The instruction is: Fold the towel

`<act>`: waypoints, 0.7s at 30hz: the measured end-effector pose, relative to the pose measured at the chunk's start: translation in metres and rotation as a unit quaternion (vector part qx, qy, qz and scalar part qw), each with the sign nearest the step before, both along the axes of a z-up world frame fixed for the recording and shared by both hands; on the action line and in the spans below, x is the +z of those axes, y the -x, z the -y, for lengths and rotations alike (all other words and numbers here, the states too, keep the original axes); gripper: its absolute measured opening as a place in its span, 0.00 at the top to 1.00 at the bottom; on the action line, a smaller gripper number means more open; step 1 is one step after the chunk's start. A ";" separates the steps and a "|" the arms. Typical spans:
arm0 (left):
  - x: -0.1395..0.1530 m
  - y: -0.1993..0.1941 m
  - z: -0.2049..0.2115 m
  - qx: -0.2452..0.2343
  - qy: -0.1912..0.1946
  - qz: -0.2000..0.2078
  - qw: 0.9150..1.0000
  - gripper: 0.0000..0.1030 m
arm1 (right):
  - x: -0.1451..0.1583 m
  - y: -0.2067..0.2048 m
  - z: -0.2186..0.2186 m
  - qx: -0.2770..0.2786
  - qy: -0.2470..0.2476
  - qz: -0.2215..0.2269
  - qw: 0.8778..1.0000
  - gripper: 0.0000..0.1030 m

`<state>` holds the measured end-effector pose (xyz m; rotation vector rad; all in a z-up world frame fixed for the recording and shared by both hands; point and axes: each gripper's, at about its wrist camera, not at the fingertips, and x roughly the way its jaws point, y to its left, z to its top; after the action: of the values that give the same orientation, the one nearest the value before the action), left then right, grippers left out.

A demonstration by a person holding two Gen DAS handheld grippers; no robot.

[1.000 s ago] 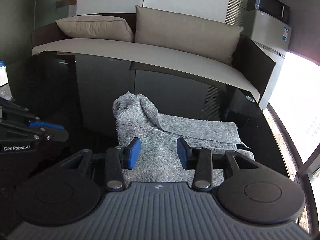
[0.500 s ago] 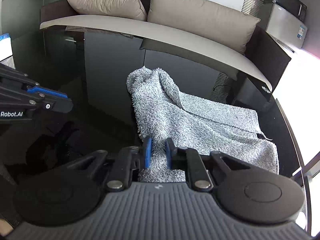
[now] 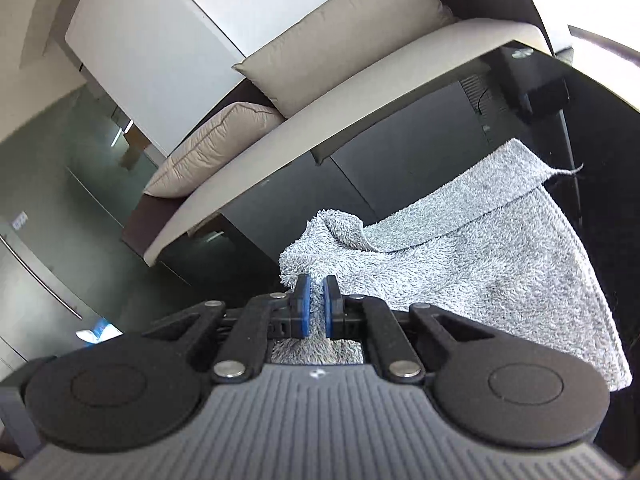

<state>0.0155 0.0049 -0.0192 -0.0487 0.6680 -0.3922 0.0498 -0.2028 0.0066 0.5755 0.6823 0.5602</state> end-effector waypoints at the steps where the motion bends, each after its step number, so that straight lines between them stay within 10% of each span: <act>1: -0.001 -0.001 0.005 -0.009 0.001 0.003 1.000 0.89 | 0.000 -0.001 0.003 0.001 -0.012 -0.007 1.000 0.93; 21: -0.004 0.010 0.041 -0.059 -0.004 0.070 0.996 0.82 | 0.000 -0.005 0.011 0.002 -0.051 -0.042 0.998 0.93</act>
<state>0.0051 -0.0358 -0.0232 0.0252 0.5356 -0.5014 0.0547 -0.2142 0.0061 0.6959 0.7370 0.5784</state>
